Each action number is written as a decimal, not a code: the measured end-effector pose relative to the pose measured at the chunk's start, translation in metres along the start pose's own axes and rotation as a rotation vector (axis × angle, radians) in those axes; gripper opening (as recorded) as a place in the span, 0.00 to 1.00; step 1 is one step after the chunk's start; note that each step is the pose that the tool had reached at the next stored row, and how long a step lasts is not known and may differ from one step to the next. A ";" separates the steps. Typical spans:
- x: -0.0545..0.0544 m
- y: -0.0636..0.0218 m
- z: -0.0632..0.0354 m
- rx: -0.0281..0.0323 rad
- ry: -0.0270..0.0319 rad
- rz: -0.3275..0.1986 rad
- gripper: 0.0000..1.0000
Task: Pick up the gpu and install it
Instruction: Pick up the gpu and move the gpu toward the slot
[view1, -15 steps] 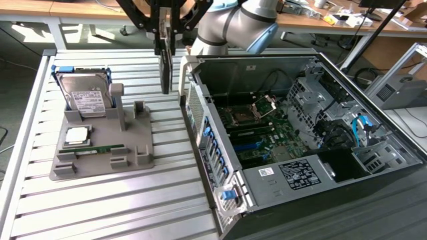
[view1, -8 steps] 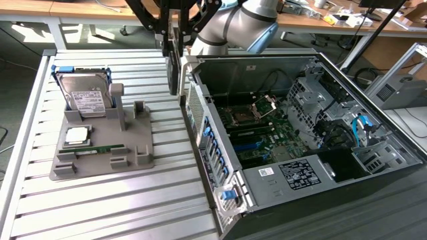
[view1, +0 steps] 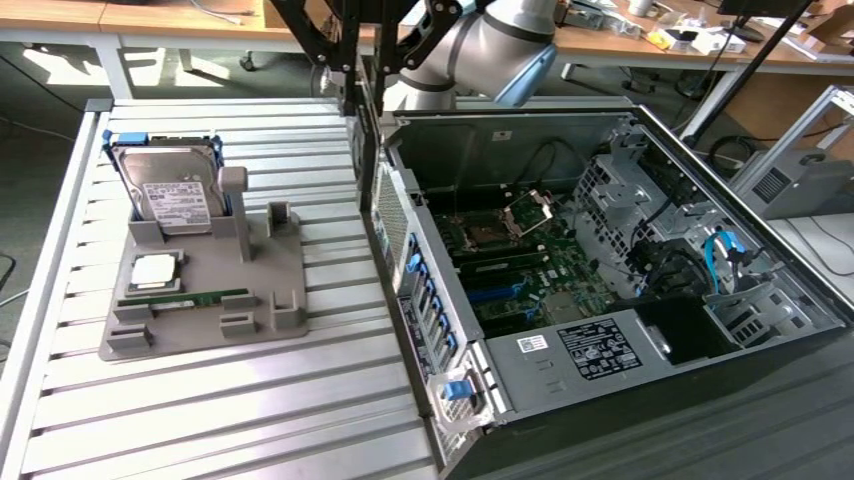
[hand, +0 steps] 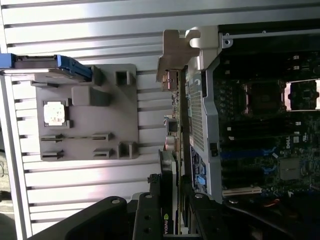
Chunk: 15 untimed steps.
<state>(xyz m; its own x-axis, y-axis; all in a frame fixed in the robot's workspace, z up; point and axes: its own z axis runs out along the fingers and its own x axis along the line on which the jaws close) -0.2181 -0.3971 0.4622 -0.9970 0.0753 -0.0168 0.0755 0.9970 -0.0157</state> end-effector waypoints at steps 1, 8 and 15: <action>-0.002 0.0000 0.0004 0.0008 0.0001 0.000 0.27; -0.014 0.0001 0.0016 0.0029 0.0011 0.000 0.27; -0.025 0.0002 0.0026 0.0042 0.0020 0.000 0.27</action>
<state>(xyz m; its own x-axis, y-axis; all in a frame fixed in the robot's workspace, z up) -0.1934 -0.3988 0.4600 -0.9971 0.0753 -0.0148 0.0756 0.9969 -0.0199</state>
